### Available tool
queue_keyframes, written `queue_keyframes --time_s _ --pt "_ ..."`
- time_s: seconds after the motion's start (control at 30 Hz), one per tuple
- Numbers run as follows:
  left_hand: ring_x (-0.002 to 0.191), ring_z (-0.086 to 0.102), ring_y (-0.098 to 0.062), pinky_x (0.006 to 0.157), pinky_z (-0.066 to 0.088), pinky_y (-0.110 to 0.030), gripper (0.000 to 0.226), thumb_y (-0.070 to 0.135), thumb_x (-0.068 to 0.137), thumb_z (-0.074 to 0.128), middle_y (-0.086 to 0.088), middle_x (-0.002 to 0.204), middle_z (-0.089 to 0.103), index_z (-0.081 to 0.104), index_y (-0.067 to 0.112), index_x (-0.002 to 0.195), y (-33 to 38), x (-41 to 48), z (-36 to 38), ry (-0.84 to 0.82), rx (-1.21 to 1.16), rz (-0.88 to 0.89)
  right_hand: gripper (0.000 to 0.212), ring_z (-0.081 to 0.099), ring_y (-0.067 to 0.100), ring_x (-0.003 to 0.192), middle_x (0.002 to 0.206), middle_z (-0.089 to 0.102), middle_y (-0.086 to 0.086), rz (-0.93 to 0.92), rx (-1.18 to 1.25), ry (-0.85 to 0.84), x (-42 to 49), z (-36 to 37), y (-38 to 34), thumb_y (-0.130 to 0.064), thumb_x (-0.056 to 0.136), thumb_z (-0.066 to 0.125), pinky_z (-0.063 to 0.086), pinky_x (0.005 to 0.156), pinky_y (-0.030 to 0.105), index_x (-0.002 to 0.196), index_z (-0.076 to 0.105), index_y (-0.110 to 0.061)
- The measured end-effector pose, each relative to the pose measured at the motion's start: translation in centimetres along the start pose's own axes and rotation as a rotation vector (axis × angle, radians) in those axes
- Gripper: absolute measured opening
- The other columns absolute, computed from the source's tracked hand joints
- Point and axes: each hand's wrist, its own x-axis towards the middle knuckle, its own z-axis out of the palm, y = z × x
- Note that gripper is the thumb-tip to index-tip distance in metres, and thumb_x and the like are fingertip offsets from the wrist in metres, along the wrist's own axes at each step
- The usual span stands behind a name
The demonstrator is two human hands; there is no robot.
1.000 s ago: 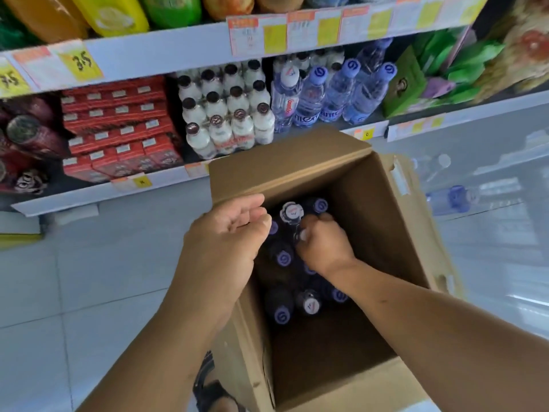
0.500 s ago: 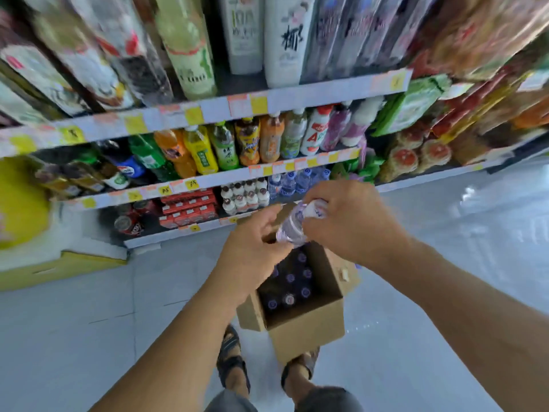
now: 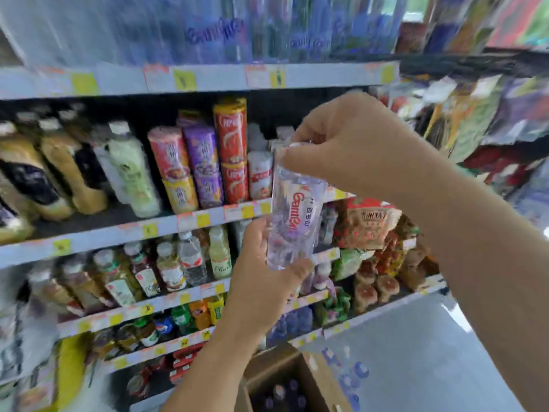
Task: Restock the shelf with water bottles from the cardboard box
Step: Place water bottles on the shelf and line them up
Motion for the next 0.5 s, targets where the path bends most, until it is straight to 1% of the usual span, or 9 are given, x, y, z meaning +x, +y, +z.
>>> queue_keyframes --time_s 0.07,0.1,0.17,0.2,0.23,0.33,0.4,0.43,0.5 --pt "0.105 0.047 0.03 0.075 0.045 0.0 0.065 0.029 0.083 0.079 0.053 0.112 0.053 0.045 0.081 0.101 2.7 0.4 -1.0 -0.044 -0.07 0.036 0.037 0.054 0.008 0.058 0.065 0.062 0.0 0.018 0.148 0.097 0.0 -0.6 -0.5 -0.052 0.085 0.063 0.048 0.06 0.031 0.091 0.074 -0.018" --pt "0.103 0.043 0.035 0.075 0.047 -0.001 0.061 0.035 0.08 0.079 0.057 0.109 0.05 0.046 0.082 0.099 3.6 0.6 -1.5 -0.069 -0.113 0.034 0.038 0.062 0.011 0.067 0.074 0.068 -0.001 0.044 0.268 0.108 -0.3 -0.5 -0.5 -0.058 0.087 0.059 0.054 0.066 0.035 0.1 0.073 -0.025" --pt "0.117 0.044 0.026 0.094 0.054 -0.031 0.056 0.05 0.071 0.08 0.049 0.121 0.052 0.051 0.074 0.113 4.6 1.3 -2.8 -0.071 -0.213 0.003 0.034 0.069 0.011 0.085 0.096 0.074 -0.006 0.081 0.51 0.007 -1.3 0.4 -0.2 -0.062 0.09 0.053 0.059 0.078 0.039 0.109 0.068 -0.039" --pt "0.126 0.046 0.014 0.1 0.05 -0.05 0.063 0.056 0.066 0.082 0.04 0.13 0.054 0.053 0.066 0.121 5.0 1.7 -3.6 -0.081 -0.259 -0.02 0.032 0.069 0.005 0.09 0.102 0.073 -0.013 0.081 0.587 -0.083 -1.8 1.1 -0.2 -0.062 0.09 0.054 0.059 0.08 0.034 0.114 0.065 -0.043" --pt "0.128 0.049 0.007 0.101 0.048 -0.053 0.067 0.061 0.062 0.083 0.035 0.133 0.055 0.055 0.062 0.123 5.6 2.0 -4.2 -0.108 -0.284 -0.024 0.031 0.069 0.001 0.094 0.106 0.072 -0.017 0.083 0.643 -0.15 -2.1 1.8 -0.2 -0.059 0.09 0.058 0.059 0.081 0.029 0.117 0.061 -0.045" --pt "0.123 0.055 0.003 0.099 0.048 -0.042 0.062 0.066 0.057 0.084 0.038 0.125 0.059 0.061 0.062 0.115 7.1 2.9 -5.3 -0.146 -0.286 -0.019 0.034 0.068 0.003 0.102 0.11 0.072 -0.014 0.093 0.691 -0.144 -1.8 3.5 -0.6 -0.042 0.083 0.076 0.056 0.092 0.039 0.111 0.06 -0.053" --pt "0.129 0.053 -0.016 0.104 0.048 -0.046 0.068 0.065 0.05 0.088 0.035 0.126 0.06 0.062 0.063 0.112 8.2 3.2 -5.8 -0.096 -0.279 -0.017 0.035 0.07 0.005 0.097 0.105 0.074 -0.013 0.087 0.696 -0.102 -0.9 3.5 -1.2 -0.035 0.08 0.079 0.056 0.091 0.041 0.106 0.061 -0.05" --pt "0.127 0.053 -0.015 0.106 0.044 -0.046 0.069 0.062 0.046 0.091 0.036 0.123 0.061 0.063 0.064 0.109 8.4 3.5 -6.0 -0.049 -0.245 -0.01 0.034 0.071 0.006 0.094 0.103 0.075 -0.012 0.094 0.708 -0.11 -0.5 3.2 -1.7 -0.032 0.08 0.079 0.057 0.089 0.041 0.105 0.062 -0.047" --pt "0.111 0.058 0.012 0.092 0.054 -0.026 0.064 0.039 0.048 0.098 0.039 0.109 0.065 0.068 0.062 0.1 8.5 4.4 -6.5 -0.007 -0.233 0.031 0.034 0.073 0.01 0.091 0.101 0.076 -0.009 0.08 0.728 -0.125 0.3 3.2 -2.0 -0.027 0.081 0.079 0.058 0.087 0.04 0.106 0.064 -0.045"
